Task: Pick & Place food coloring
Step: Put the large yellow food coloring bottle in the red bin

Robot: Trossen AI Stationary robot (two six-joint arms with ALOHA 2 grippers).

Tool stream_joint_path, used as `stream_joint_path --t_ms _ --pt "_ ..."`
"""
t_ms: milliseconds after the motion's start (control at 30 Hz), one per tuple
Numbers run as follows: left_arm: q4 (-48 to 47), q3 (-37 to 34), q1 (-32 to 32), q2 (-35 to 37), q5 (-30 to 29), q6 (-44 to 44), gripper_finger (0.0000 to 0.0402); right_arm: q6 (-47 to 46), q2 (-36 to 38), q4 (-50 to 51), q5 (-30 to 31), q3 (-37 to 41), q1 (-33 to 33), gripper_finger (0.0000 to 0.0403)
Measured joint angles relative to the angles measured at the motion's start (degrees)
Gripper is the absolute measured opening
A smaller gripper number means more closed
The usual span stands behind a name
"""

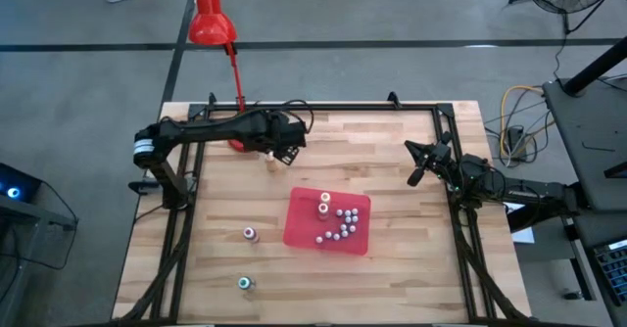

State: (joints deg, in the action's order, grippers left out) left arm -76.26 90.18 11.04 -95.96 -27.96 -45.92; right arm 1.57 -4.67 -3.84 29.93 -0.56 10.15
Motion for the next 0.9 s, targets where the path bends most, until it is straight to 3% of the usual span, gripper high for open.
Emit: stream_joint_path --t_ms 633,900 --pt "16.0 -17.8 2.8 0.0 10.5 -0.2 0.0243 -0.3 0.0 0.0 0.0 0.0 0.0 0.0009" --pt "21.4 -21.7 2.8 0.0 11.6 -0.2 0.0243 -0.3 0.0 0.0 0.0 0.0 0.0 0.0009"
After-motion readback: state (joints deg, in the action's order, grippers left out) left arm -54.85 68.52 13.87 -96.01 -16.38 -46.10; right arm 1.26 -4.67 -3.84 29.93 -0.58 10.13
